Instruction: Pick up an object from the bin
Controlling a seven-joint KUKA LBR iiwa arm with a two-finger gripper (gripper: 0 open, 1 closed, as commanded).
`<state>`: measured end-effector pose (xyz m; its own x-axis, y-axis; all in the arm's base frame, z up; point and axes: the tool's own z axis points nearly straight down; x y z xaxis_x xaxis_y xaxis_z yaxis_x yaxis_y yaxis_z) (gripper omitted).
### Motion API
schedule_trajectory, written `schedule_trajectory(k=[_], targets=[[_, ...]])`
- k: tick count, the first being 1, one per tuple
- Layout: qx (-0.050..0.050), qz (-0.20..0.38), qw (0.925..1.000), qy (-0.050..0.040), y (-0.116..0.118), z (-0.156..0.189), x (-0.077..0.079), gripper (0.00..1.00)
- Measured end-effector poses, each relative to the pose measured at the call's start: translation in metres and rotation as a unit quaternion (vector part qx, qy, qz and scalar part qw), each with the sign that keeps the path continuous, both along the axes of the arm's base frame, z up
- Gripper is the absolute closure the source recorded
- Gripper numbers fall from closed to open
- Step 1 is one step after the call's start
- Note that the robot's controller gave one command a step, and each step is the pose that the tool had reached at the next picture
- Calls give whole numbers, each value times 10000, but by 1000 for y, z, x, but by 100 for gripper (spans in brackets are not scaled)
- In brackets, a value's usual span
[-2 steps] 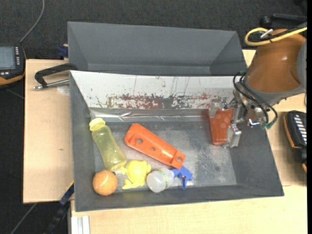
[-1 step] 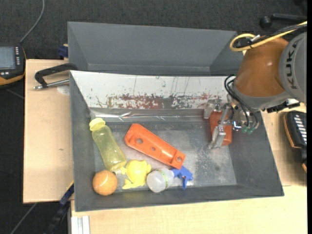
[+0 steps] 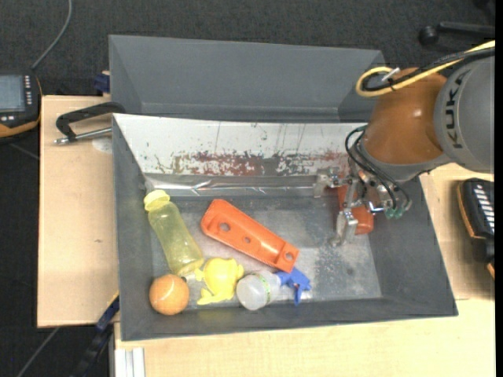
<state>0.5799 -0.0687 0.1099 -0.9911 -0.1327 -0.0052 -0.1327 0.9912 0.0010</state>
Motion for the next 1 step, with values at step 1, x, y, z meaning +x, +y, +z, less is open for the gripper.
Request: schedule_trajectory(k=[1], targets=[[-2,915,9958,-4,-16,-17,3,0]])
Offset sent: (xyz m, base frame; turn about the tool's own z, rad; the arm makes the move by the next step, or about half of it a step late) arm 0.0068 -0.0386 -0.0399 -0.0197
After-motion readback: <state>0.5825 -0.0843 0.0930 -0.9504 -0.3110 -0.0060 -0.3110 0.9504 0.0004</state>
